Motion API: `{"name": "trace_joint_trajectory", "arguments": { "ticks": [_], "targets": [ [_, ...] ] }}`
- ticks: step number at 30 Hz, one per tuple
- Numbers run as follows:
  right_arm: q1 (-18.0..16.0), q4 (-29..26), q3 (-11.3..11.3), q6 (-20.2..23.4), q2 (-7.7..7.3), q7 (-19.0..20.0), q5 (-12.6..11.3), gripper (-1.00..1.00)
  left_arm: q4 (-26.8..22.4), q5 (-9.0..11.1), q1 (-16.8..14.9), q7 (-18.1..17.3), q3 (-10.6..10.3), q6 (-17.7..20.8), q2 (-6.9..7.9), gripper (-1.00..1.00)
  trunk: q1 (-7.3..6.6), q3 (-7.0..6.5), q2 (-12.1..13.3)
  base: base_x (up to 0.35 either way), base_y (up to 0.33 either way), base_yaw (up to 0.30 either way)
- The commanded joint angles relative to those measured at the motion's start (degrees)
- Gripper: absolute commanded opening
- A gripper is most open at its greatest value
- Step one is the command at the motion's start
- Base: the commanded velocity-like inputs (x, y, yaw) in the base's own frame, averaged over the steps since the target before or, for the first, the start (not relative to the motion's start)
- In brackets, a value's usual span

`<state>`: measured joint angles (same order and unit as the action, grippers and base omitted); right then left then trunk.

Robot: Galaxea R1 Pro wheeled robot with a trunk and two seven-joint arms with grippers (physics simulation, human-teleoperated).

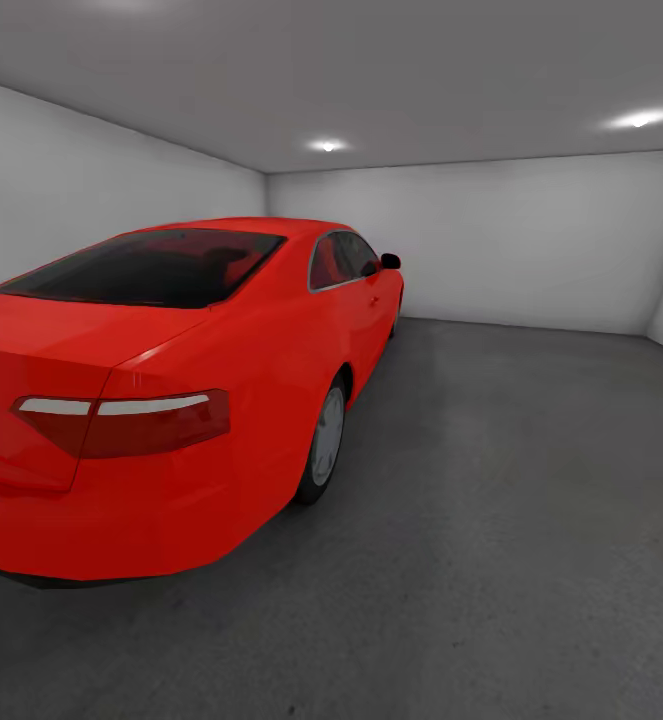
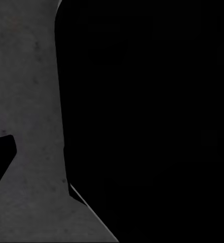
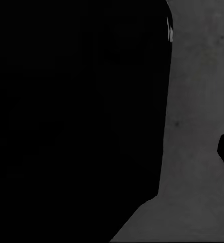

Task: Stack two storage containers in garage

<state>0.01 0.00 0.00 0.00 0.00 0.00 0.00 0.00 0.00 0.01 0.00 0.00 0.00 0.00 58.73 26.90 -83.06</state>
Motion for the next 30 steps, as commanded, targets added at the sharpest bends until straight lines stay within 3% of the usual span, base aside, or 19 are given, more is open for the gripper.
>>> {"name": "trace_joint_trajectory", "arguments": {
  "ticks": [1, 7, 15, 21, 30],
  "targets": [
    [-0.01, 0.0, 0.0, 0.0, 0.0, 0.0, 0.0, 1.0, 0.0, 0.0, -0.01, 0.0, 0.0, 0.0, 0.0, 1.0, 0.0, 0.03, -0.02, 0.0, 0.0, 0.0],
    [0.03, -0.09, 0.44, 0.21, -0.39, -0.09, 0.8, 1.0, 0.04, -0.07, -0.06, -0.17, -0.07, 0.05, -0.39, 1.0, 0.0, 0.03, -0.02, 0.0, 0.0, 0.0],
    [0.0, -0.07, 1.66, -1.1, -0.6, -0.09, 3.17, 1.0, -2.17, 1.53, 0.16, -0.17, 0.75, -1.73, -0.9, 1.0, 0.0, 0.03, -0.02, 0.0, 0.0, 0.0],
    [-0.01, 0.02, 1.56, -3.02, -0.61, -0.09, 2.95, 1.0, -2.31, 1.65, 0.15, -0.12, 0.79, -1.83, -0.96, 1.0, 0.0, 0.03, -0.02, 0.0, 0.0, -0.005],
    [-0.01, 0.09, 1.1, -5.91, -0.51, -0.12, 2.53, 1.0, -2.37, 1.66, 0.17, -0.11, 0.74, -1.88, -0.89, 1.0, 0.0, 0.03, -0.02, 0.0, 0.0, -0.246]
  ]
}}
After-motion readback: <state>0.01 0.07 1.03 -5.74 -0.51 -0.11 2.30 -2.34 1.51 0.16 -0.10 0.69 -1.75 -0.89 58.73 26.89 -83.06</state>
